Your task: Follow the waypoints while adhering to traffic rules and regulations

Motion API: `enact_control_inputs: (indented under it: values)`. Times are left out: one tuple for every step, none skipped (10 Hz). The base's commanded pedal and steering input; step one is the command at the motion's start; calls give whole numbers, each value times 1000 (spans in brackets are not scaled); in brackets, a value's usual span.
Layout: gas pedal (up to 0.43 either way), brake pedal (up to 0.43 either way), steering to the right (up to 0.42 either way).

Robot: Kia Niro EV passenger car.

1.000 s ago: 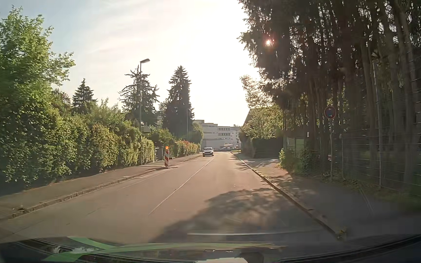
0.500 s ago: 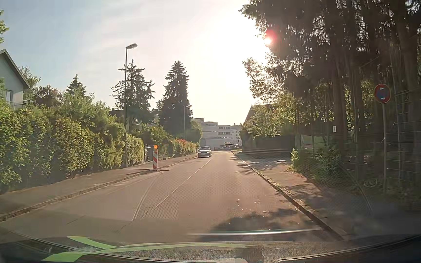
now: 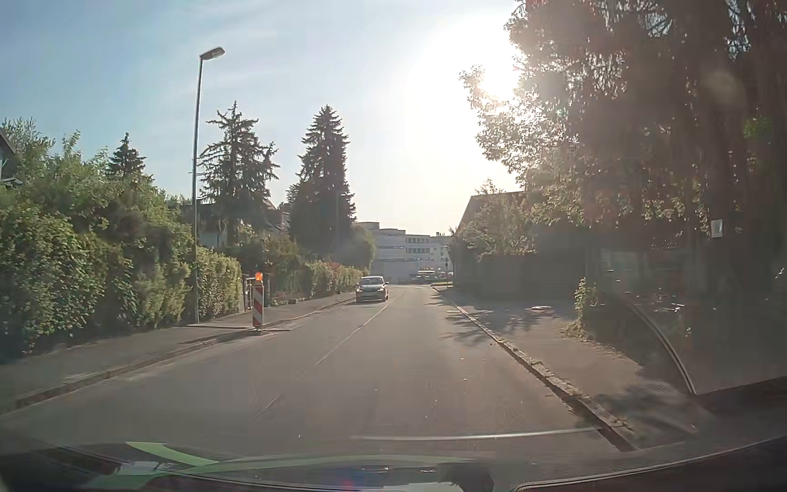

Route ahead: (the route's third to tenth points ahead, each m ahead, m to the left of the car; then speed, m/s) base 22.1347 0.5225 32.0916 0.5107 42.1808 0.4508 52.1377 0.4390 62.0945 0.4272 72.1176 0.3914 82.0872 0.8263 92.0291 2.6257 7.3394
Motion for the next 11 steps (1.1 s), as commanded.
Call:
enact_control_inputs:
  values:
    - [28,0,3]
    - [28,0,3]
    - [28,0,3]
    - [28,0,3]
    - [28,0,3]
    - [28,0,3]
    - [28,0,2]
    - [28,0,-1]
    - [28,0,-6]
    - [28,0,-9]
    - [28,0,-11]
